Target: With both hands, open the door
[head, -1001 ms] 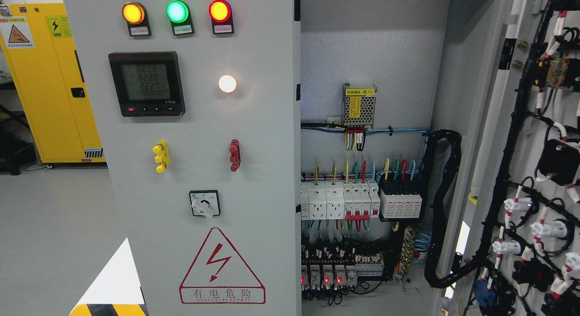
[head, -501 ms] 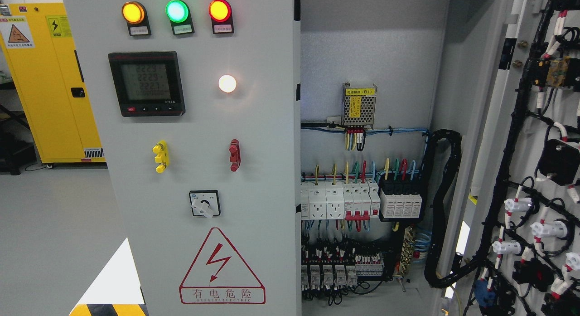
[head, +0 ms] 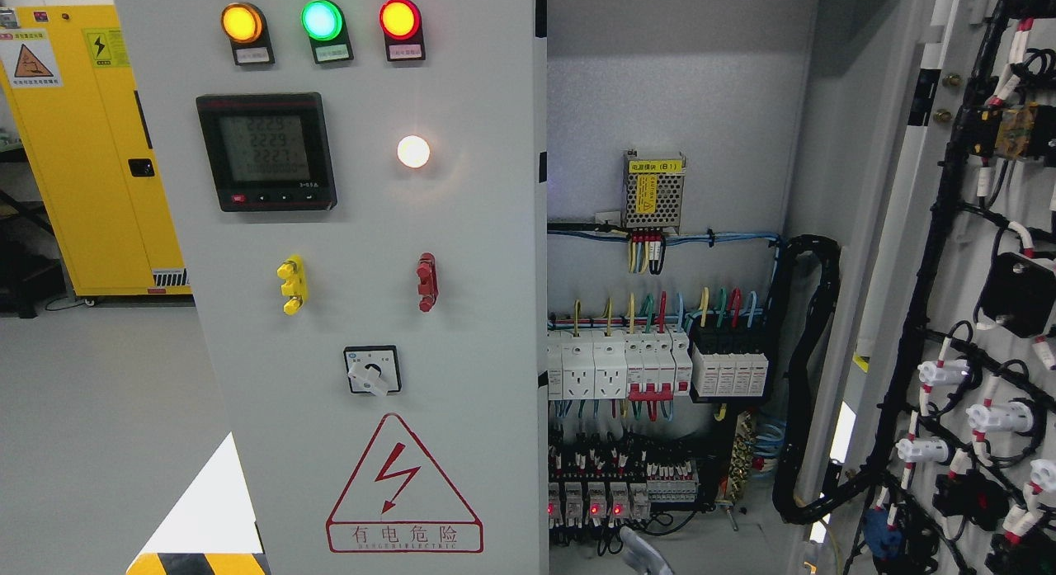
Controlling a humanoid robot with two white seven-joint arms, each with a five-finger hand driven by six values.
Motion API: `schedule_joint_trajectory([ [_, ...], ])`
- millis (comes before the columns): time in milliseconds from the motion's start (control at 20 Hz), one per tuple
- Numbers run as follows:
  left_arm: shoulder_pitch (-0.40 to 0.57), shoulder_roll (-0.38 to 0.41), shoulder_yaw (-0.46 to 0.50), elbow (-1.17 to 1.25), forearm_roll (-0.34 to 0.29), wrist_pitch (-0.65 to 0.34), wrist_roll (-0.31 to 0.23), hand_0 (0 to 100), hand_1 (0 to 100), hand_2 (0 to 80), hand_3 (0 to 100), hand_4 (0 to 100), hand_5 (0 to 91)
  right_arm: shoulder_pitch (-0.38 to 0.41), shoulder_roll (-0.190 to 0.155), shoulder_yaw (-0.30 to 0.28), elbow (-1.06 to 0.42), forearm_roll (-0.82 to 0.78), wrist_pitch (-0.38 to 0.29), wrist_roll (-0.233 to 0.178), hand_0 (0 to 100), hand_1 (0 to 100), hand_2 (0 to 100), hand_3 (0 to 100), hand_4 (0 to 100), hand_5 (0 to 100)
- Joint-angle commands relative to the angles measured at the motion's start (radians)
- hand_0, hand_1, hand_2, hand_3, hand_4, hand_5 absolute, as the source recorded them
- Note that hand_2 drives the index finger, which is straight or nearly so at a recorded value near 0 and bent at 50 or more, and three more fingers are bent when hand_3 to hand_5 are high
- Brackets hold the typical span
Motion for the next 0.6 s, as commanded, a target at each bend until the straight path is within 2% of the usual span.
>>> schedule_joint_trajectory([
  [0, -0.015, 0.001, 0.000, 0.000, 0.000, 0.000, 0.001, 0, 0, 0.0, 0, 0, 0.0, -0.185, 0.100, -0.007, 0.040, 0.001, 0.063, -0.003, 23, 3, 0, 0, 0, 0],
  [150, -0.015, 0.000, 0.000, 0.000, 0.000, 0.000, 0.001, 0, 0, 0.0, 0, 0, 0.0, -0.278, 0.131, -0.019, 0.112, 0.001, 0.120, -0.006, 23, 3, 0, 0, 0, 0],
  [350, -0.015, 0.000, -0.003, 0.000, -0.001, 0.000, 0.001, 0, 0, 0.0, 0, 0, 0.0, -0.376, 0.185, -0.096, 0.223, 0.001, 0.189, -0.006, 23, 3, 0, 0, 0, 0],
  [551, -0.015, 0.000, 0.000, 0.000, -0.001, 0.000, 0.001, 0, 0, 0.0, 0, 0, 0.0, -0.476, 0.185, -0.105, 0.327, 0.001, 0.214, -0.006, 23, 3, 0, 0, 0, 0],
])
